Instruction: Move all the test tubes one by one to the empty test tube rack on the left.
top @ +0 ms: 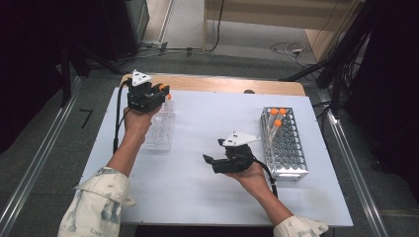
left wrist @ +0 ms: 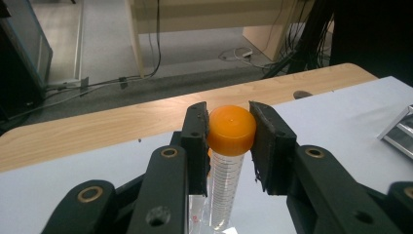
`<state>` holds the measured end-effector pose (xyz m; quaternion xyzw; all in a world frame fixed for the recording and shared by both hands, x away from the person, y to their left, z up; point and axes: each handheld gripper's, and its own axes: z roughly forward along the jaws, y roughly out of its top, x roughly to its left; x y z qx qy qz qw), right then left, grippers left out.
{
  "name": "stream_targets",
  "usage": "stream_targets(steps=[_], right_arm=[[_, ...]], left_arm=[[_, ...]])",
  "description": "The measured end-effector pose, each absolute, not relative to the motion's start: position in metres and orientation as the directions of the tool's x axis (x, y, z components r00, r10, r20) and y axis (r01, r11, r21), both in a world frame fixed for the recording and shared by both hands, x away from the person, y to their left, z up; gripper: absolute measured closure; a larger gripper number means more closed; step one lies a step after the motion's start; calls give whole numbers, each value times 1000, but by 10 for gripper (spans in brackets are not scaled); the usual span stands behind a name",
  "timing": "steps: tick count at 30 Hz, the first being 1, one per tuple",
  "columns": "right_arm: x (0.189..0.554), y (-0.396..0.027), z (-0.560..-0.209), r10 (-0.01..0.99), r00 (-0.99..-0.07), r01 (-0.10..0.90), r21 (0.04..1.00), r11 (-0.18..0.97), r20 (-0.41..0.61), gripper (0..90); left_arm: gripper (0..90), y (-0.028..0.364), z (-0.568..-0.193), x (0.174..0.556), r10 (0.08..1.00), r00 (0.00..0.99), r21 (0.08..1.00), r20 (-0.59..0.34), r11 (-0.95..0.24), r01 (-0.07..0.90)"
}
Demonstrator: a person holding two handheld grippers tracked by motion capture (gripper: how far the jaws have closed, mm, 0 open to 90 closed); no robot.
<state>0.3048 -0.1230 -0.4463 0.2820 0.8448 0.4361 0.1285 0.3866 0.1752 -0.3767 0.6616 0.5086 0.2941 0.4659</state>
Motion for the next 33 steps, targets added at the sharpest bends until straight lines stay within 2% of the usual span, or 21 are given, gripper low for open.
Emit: stream_targets(steps=[8, 17, 25, 33], right_arm=[[304, -123, -447, 588, -809, 359, 810, 463, 23, 227], [304, -123, -448, 588, -808, 363, 807, 466, 24, 228], [304, -123, -449, 586, -810, 361, 807, 468, 22, 228], [304, -122, -449, 586, -810, 364, 806, 467, 26, 228]], left_arm=[[704, 174, -386, 395, 953, 293, 906, -77, -56, 419], [701, 162, -409, 400, 957, 290, 879, -28, -115, 462], [696, 162, -413, 399, 958, 285, 874, -31, -112, 472], [618, 163, -413, 399, 958, 285, 874, -42, -102, 475]])
